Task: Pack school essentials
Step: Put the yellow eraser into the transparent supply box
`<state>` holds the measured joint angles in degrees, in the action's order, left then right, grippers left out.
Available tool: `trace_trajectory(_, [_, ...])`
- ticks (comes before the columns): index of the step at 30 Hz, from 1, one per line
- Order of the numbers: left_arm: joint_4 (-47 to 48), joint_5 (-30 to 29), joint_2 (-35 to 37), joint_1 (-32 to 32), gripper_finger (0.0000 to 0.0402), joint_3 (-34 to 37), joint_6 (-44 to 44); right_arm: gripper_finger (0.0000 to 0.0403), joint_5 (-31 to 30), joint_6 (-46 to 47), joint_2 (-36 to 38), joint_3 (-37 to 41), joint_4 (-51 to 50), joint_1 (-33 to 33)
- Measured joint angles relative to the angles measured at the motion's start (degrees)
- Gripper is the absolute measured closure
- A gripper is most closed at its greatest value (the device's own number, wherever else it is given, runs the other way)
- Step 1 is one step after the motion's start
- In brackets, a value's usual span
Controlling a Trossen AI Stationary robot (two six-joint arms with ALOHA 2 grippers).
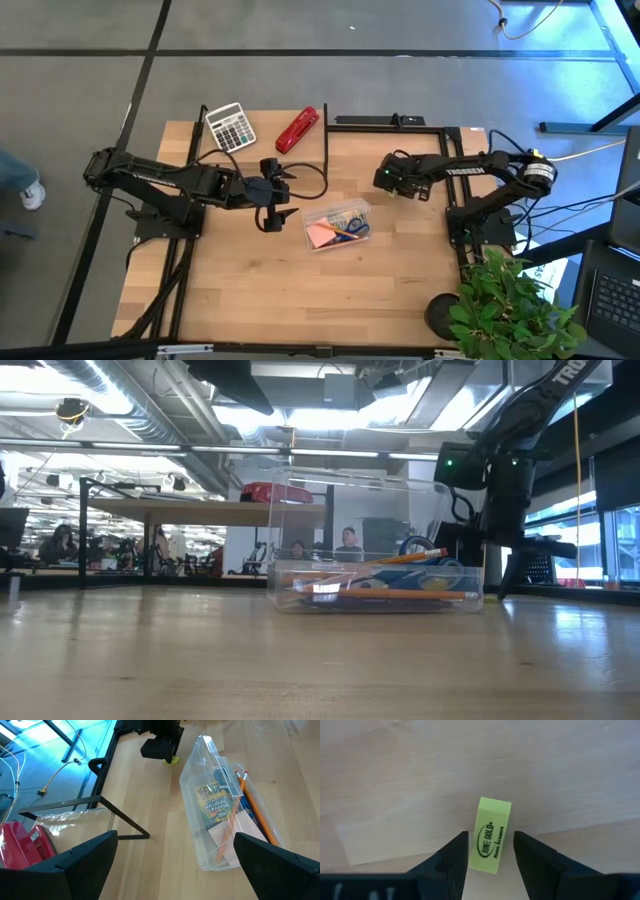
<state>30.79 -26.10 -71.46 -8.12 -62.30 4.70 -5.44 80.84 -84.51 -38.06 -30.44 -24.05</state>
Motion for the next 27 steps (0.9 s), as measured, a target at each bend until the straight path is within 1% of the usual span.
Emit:
trace_trajectory(4, [0.0, -0.01, 0.0, -0.02, 0.0008, 0.02, 0.01, 0.0241, -0.03, 0.08, -1.78, -0.24, -0.02, 0.0])
trace_trajectory(12, [0.0, 0.0, 0.0, -0.02, 0.0008, 0.0, 0.01, 0.0241, -0.17, 0.15, -1.92, -0.15, 0.13, -0.02])
trace_trajectory(17, [0.0, 0.01, 0.0, -0.01, 0.0008, 0.01, -0.02, 0.0241, -0.29, 4.22, -2.06, -0.15, -0.79, -0.04])
trace_trajectory(20, [0.0, 0.01, -0.01, 0.0, 0.0008, 0.0, 0.0, 0.0241, -0.25, 4.37, -2.08, -0.13, -0.56, -0.04])
trace_trajectory(27, [0.0, -0.01, 0.0, -0.01, 0.0008, 0.0, -0.02, 0.0241, 2.14, 2.64, -2.14, -0.15, -1.61, -0.11])
